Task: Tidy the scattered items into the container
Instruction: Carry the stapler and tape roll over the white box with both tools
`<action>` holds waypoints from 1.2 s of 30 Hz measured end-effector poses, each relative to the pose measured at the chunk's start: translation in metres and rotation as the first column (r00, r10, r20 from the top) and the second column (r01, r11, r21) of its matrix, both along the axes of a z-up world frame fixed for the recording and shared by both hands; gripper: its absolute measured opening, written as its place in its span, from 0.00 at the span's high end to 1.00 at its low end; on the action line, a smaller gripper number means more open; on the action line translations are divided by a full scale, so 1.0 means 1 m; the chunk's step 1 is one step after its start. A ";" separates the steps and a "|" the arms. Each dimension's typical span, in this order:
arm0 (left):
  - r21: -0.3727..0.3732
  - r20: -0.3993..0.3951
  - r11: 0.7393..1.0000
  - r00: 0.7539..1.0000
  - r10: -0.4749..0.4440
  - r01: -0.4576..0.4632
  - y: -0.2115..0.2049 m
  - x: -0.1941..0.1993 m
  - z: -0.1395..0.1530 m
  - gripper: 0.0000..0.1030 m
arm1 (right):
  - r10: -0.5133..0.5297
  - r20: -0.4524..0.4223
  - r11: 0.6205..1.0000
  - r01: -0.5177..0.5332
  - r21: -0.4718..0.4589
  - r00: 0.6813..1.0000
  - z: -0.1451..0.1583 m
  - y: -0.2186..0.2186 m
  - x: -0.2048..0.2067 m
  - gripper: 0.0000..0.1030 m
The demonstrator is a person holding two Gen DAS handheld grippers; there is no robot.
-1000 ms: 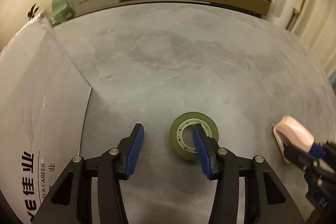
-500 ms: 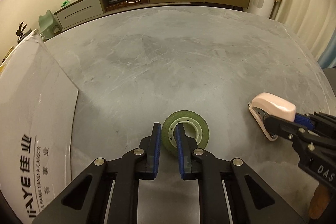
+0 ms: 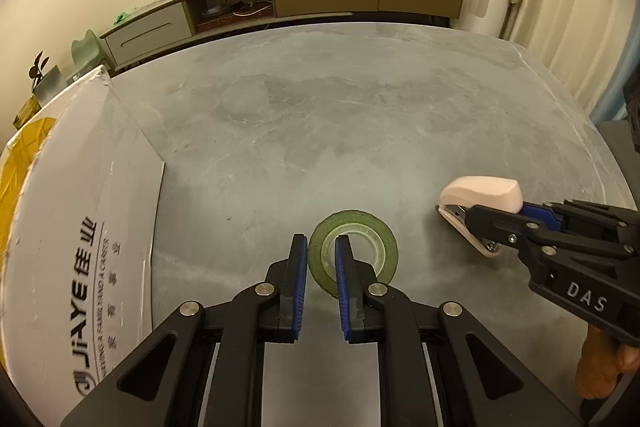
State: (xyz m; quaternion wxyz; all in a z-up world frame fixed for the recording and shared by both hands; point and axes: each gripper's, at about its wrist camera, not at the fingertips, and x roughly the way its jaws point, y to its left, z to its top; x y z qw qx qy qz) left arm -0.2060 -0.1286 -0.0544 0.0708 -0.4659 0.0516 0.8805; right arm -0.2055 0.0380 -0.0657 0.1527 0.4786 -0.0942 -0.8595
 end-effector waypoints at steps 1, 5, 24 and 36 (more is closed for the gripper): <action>0.003 -0.001 1.000 1.000 -0.001 0.001 0.000 0.003 0.002 0.86 | -0.001 0.000 1.000 0.001 -0.003 1.000 0.001 0.001 0.001 0.76; 0.018 -0.011 1.000 1.000 -0.005 0.005 0.000 0.013 0.010 0.86 | -0.011 -0.004 1.000 0.010 -0.026 1.000 0.006 0.004 0.009 0.76; 0.090 -0.102 0.995 0.994 -0.041 0.050 -0.008 0.076 0.060 0.86 | -0.030 -0.017 0.998 0.029 -0.056 0.999 0.017 0.002 0.086 0.76; 0.159 -0.181 0.984 0.982 -0.047 0.077 -0.033 0.123 0.095 0.86 | -0.017 -0.061 0.997 0.013 -0.074 0.998 0.038 -0.025 0.153 0.76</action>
